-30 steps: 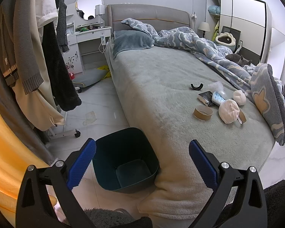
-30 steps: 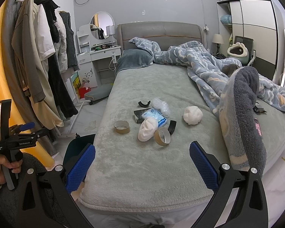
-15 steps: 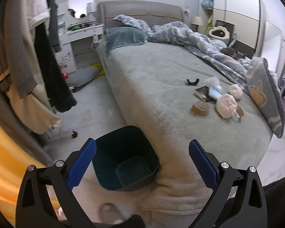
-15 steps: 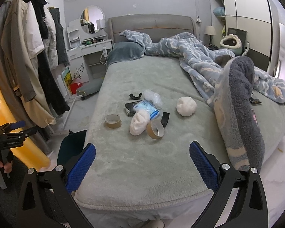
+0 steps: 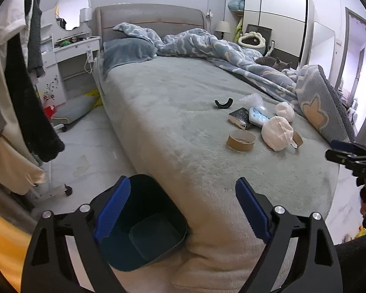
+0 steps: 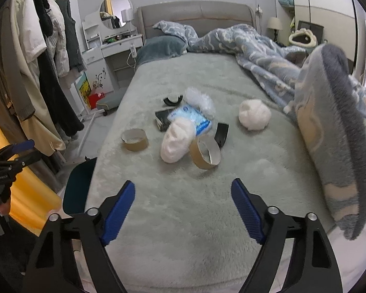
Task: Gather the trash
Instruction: 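Move the left tool over the bed toward the brown tape roll core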
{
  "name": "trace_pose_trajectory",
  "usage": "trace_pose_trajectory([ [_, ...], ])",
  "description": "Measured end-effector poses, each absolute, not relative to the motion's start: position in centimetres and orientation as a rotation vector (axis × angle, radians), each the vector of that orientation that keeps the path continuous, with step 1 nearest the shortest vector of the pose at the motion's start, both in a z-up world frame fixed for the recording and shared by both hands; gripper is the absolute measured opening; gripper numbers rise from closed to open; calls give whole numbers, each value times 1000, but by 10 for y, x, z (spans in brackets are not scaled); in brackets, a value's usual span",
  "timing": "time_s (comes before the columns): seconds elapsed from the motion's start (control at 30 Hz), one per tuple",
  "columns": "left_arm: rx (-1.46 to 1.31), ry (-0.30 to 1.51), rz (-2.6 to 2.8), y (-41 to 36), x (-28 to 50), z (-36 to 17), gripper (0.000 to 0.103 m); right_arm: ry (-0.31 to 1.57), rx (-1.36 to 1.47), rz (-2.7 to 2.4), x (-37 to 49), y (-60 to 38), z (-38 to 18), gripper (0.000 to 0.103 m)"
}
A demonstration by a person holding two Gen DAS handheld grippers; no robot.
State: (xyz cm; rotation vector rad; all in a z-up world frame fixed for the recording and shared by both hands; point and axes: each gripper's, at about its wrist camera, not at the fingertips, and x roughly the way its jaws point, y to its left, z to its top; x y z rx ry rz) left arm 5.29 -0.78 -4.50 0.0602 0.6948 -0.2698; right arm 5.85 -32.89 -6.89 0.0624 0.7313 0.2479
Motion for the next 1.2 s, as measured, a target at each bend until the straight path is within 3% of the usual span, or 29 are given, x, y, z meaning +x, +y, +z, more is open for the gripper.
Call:
trace_pose_trajectory([
  [0.2,58,705,-308,-15,75,-53,90,719,55,256,86,-334,-73,79],
  [0.33,54,705,-342,-24,90,-55,90,726,99,275,112,-342,-83,69],
  [1.2,17,810,-584,-98,163,-91,91,803,320,461,155,-374,-118,62],
])
